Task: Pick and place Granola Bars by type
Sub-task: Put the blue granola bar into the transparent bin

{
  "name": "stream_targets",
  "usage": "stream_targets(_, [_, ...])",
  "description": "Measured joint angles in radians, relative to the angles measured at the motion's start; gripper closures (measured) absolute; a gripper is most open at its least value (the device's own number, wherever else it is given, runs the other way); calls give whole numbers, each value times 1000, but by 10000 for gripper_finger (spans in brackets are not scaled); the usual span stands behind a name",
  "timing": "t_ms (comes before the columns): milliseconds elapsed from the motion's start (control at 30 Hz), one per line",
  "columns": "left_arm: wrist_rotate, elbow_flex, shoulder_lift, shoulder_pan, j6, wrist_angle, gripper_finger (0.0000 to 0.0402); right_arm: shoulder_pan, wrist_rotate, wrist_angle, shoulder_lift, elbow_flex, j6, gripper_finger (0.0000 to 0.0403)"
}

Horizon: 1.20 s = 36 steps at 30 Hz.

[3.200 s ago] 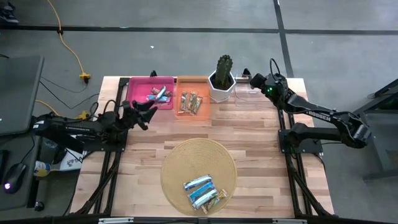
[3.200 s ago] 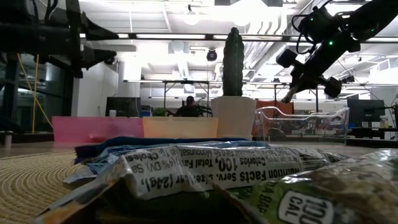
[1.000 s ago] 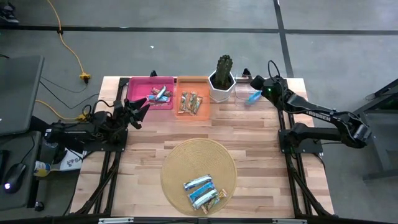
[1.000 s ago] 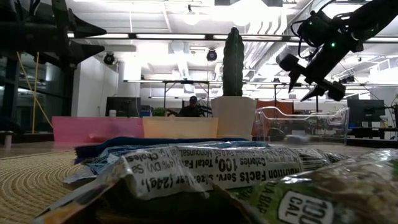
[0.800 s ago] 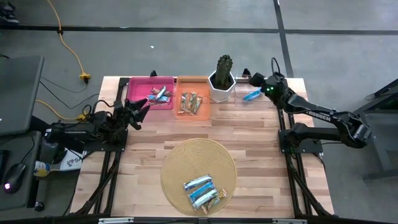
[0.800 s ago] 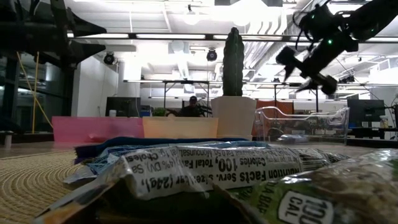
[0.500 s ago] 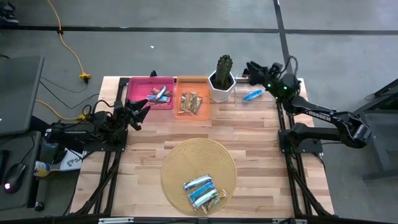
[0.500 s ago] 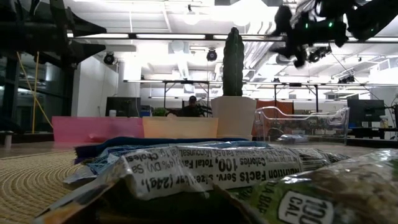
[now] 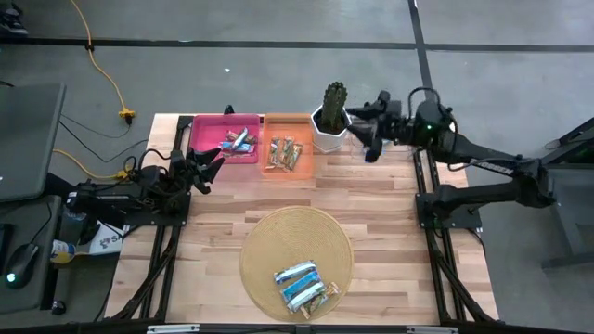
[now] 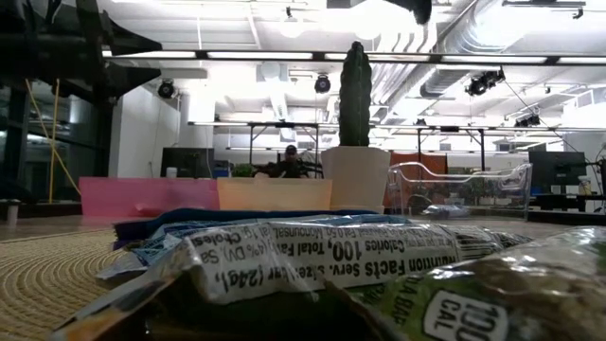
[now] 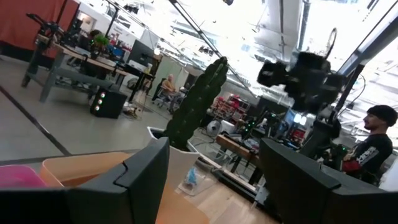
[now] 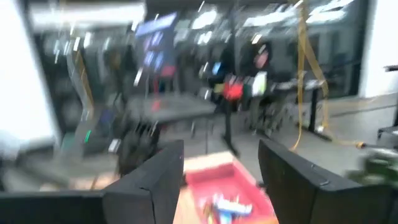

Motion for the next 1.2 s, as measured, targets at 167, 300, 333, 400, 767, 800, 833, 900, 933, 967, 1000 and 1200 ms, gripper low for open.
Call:
stream_targets(167, [0, 0, 0, 0, 2, -32, 156, 138, 52, -325, 38, 173, -145, 204])
stream_targets(300, [0, 0, 0, 0, 2, -71, 156, 235, 59, -447, 71, 256, -208, 199])
stream_targets(333, [0, 0, 0, 0, 2, -84, 156, 257, 59, -466, 82, 270, -212, 197])
stream_targets(400, [-1, 0, 0, 0, 2, -108, 156, 298, 59, -480, 101, 287, -212, 196])
stream_targets(767, [-1, 0, 0, 0, 2, -222, 156, 548, 94, -521, 260, 287, -210, 196])
stream_targets(800, [-1, 0, 0, 0, 2, -231, 156, 571, 94, -526, 285, 287, -210, 196])
stream_targets(833, [-1, 0, 0, 0, 2, -238, 156, 593, 94, -532, 313, 287, -211, 196])
stream_targets(900, [-1, 0, 0, 0, 2, -247, 156, 632, 103, -537, 374, 287, -214, 196])
stream_targets(933, [-1, 0, 0, 0, 2, -247, 156, 648, 107, -537, 406, 287, -215, 196])
stream_targets(967, [-1, 0, 0, 0, 2, -247, 156, 663, 107, -537, 436, 286, -214, 196])
stream_targets(1000, [-1, 0, 0, 0, 2, -247, 156, 677, 110, -537, 466, 286, -212, 196])
stream_targets(1200, [0, 0, 0, 0, 2, -248, 156, 721, 143, -513, 624, 286, -210, 196])
